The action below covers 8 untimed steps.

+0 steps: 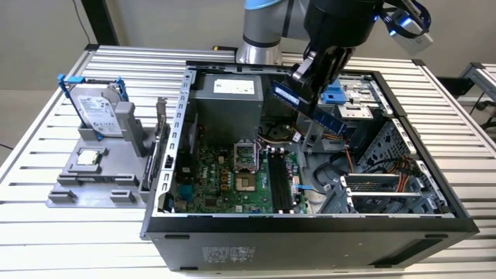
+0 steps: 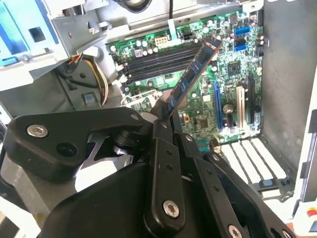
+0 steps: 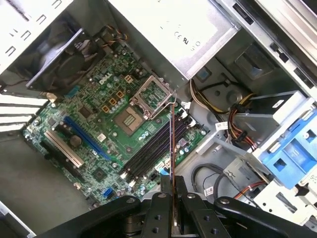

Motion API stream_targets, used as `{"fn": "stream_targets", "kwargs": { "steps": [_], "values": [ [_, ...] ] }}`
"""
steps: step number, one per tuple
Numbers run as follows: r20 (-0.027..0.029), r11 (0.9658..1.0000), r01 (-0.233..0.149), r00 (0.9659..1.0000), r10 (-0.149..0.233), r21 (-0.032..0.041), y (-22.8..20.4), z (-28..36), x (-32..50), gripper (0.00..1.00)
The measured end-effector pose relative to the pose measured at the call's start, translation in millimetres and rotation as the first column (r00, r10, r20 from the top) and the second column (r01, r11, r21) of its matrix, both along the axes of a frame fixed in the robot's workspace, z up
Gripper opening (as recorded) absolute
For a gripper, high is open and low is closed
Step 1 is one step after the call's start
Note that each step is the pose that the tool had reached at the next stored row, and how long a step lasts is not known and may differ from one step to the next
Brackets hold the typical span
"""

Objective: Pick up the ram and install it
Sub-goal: 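Insert the ram into the slot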

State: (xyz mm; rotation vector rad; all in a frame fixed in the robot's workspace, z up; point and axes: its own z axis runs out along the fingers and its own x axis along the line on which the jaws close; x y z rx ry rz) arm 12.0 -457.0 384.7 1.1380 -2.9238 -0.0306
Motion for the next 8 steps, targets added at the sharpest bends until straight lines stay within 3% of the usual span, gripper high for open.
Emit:
{"fn": "stream_targets", "kwargs": {
  "steps": [8],
  "values": [
    [0.0,0.9967,0.081,0.9967,-0.081,0.0,0.0,0.0,0.0,0.0]
  ]
}}
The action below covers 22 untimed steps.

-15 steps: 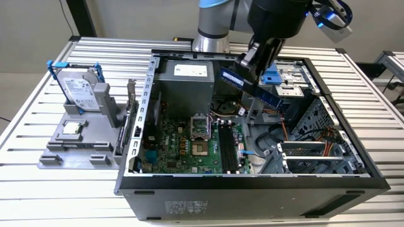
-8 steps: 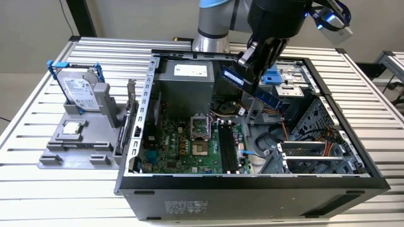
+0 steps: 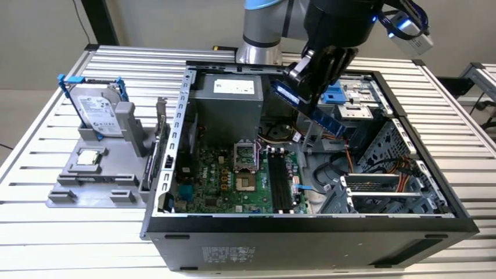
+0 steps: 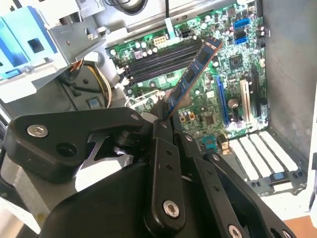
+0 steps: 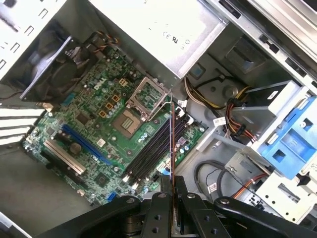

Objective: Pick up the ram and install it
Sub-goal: 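Insert the ram into the slot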

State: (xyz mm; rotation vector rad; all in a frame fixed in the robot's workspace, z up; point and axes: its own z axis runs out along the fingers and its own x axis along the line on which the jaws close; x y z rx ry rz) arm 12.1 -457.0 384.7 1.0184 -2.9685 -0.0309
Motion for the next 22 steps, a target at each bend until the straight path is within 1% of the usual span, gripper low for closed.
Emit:
{"fn": "stream_targets", "kwargs": {
  "steps": [3,6,9,13,16,18,22],
  "values": [
    [0.0,0.9996,0.029,0.9996,-0.029,0.0,0.0,0.0,0.0,0.0],
    [0.0,0.9983,0.059,0.9983,-0.059,-0.0001,0.0,0.0,0.0,0.0],
    [0.0,0.9961,0.088,0.9961,-0.088,0.0001,0.0,0.0,0.0,0.0],
    [0.0,0.9922,0.125,0.9922,-0.125,0.0,0.0,0.0,0.0,0.0],
    [0.0,0.9898,0.142,0.9898,-0.142,0.0,0.0,0.0,0.0,0.0],
    [0.0,0.9889,0.149,0.9889,-0.149,0.0,0.0,0.0,0.0,0.0],
    [0.0,0.9888,0.149,0.9888,-0.149,0.0,0.0,0.0,0.0,0.0]
  ]
}}
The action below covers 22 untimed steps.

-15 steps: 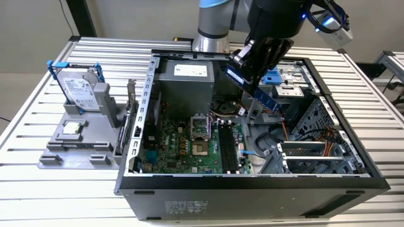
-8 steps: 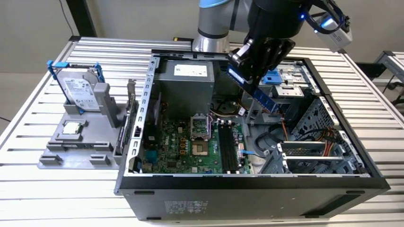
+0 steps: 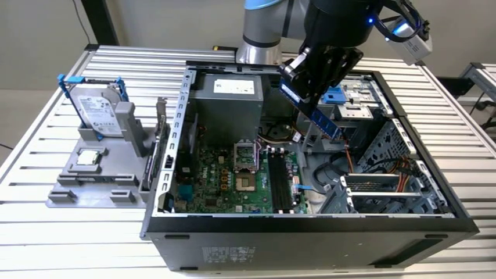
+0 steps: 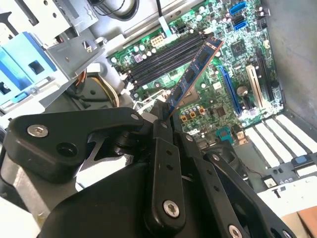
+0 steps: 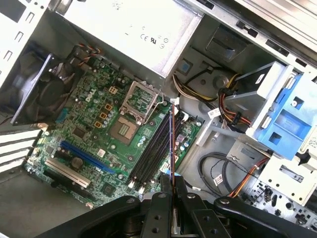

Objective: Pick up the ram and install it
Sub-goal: 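Insert the ram into the slot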

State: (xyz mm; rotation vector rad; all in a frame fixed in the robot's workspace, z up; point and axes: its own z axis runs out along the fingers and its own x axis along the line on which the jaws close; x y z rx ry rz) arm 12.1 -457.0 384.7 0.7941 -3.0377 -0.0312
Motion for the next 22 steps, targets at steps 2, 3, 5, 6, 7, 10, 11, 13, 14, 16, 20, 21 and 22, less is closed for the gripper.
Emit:
{"fn": "stream_targets", "kwargs": {
  "steps": [2,3,5,6,7,10,11,13,14,16,20,21,22],
  "values": [
    [0.0,1.0,0.0,1.0,0.0,0.0,0.0,0.0,0.0,0.0],
    [0.0,1.0,0.0,1.0,0.0,0.0,0.0,0.0,0.0,0.0],
    [0.0,1.0,0.005,1.0,-0.005,0.0,0.0,0.0,-0.1,0.0],
    [0.0,0.9999,0.01,0.9999,-0.01,0.0,0.0,0.0,-0.1,0.0],
    [0.0,0.9999,0.016,0.9999,-0.016,0.0,0.0,0.0,-0.1,0.0],
    [0.0,0.9992,0.039,0.9992,-0.039,-0.0001,0.0,0.0,-0.3,0.0],
    [0.0,0.9988,0.049,0.9988,-0.049,-0.0001,0.0,0.0,-0.4,0.0],
    [0.0,0.9975,0.071,0.9975,-0.071,0.0,0.0,0.0,-0.5,0.0],
    [0.0,0.9967,0.081,0.9967,-0.081,0.0,0.0,0.0,-0.5,0.0],
    [0.0,0.9947,0.103,0.9947,-0.103,0.0,0.0,0.0,-0.5,0.0],
    [0.0,0.9894,0.146,0.9894,-0.146,-0.0001,0.0,0.0,-0.5,0.0],
    [0.0,0.9877,0.156,0.9877,-0.156,0.0,0.0,0.0,-0.5,0.0],
    [0.0,0.986,0.167,0.986,-0.167,0.0,0.0,0.0,-0.5,0.0]
  ]
}}
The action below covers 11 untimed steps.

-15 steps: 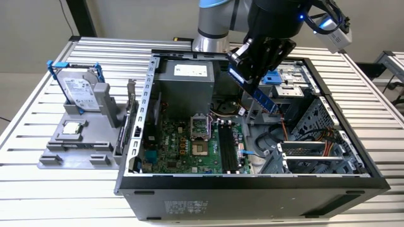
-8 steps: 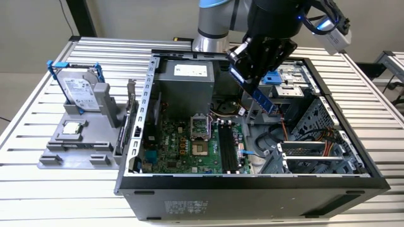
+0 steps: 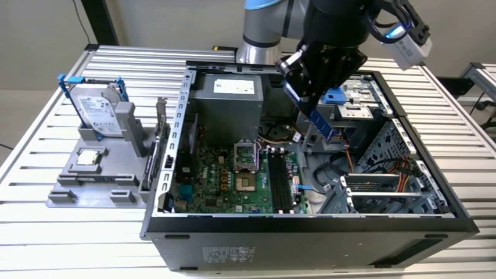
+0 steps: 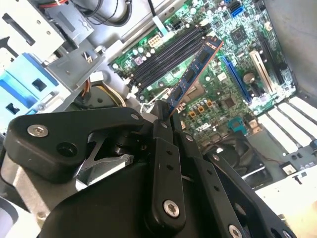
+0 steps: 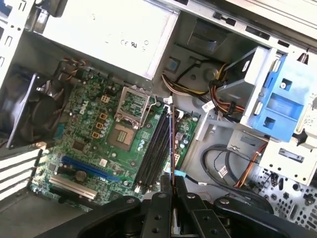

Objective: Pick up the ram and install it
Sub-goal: 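Insert the ram into the slot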

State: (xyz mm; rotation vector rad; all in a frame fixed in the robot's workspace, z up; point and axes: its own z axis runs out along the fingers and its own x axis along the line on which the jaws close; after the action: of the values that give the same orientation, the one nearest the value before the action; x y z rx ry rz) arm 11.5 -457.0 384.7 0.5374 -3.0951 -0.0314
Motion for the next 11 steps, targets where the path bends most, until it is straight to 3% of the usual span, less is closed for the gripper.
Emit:
{"fn": "stream_targets", "kwargs": {
  "steps": [5,11],
  "values": [
    [0.0,0.9986,0.052,0.9986,-0.052,0.0,0.0,0.0,0.0,0.0],
    [0.0,0.9935,0.114,0.9935,-0.114,-0.0001,0.0,0.0,0.0,0.0]
  ]
}}
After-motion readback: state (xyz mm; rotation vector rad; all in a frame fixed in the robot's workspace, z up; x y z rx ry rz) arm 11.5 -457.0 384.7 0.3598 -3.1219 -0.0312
